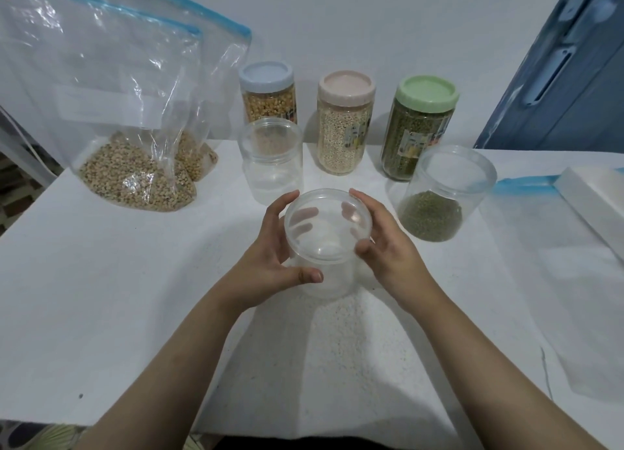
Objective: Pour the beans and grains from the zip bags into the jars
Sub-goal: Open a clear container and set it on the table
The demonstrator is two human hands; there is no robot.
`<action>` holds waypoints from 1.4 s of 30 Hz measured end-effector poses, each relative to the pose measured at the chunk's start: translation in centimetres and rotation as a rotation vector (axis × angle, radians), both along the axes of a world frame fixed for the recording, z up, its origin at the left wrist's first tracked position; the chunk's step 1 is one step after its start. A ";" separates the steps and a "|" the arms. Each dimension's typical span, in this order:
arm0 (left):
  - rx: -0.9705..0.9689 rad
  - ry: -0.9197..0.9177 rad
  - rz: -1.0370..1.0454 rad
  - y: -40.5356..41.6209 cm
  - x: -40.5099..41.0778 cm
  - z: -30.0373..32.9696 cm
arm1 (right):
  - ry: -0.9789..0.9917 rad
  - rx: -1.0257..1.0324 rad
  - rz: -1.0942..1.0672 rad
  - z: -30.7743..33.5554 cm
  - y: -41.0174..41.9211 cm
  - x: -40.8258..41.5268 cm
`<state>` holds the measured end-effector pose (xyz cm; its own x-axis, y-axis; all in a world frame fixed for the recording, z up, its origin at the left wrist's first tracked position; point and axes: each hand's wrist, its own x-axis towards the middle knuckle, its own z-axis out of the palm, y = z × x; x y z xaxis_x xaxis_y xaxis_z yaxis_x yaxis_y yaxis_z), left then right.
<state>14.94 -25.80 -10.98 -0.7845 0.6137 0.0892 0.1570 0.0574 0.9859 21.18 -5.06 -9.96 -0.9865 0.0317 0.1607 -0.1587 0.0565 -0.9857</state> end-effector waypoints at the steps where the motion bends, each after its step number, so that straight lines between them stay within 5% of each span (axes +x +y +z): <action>1: 0.002 -0.009 0.001 0.0 0.0 0.0 | 0.015 -0.014 -0.005 -0.1 0.2 -0.1; 42: 0.015 -0.005 -0.018 0.0 0.3 -0.1 | -0.019 0.061 0.010 0.1 0.0 0.8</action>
